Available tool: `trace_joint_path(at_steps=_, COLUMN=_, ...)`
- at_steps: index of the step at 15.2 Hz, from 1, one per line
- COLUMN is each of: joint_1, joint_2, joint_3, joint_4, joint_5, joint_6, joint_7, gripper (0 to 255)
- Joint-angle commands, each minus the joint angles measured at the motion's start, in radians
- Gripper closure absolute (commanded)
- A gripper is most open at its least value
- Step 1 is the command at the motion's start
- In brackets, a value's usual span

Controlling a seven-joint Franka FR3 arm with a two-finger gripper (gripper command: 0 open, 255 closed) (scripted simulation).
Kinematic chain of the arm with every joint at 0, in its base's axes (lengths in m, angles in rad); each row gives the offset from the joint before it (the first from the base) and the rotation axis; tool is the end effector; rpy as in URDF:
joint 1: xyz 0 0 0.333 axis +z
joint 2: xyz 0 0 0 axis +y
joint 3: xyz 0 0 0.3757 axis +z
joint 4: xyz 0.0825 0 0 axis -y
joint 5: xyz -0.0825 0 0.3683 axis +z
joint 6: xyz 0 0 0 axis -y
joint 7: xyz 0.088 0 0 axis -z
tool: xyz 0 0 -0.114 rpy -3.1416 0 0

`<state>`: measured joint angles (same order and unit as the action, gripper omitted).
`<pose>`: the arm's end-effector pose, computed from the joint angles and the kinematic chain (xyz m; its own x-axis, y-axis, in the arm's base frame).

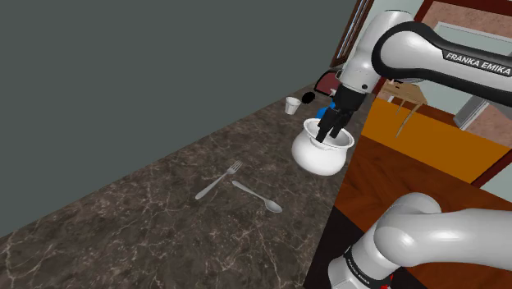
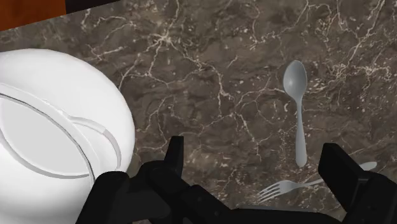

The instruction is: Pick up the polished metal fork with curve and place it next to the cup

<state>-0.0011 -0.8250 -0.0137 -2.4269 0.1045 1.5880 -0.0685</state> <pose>0.2372 0.0065 0.6050 0.9984 0.0560 -0.0062 0.0549 -0.9919 -0.1149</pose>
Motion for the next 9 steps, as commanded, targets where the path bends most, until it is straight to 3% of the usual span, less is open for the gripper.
trace_joint_path(at_steps=1, joint_1=0.0, joint_2=0.0, joint_3=0.0, joint_4=0.0, joint_5=0.0, joint_6=0.0, joint_7=0.0, gripper=0)
trace_joint_path(at_steps=9, joint_1=-0.057, joint_2=0.069, joint_3=0.266, joint_4=-0.095, joint_5=0.144, joint_6=0.222, joint_7=0.476, gripper=0)
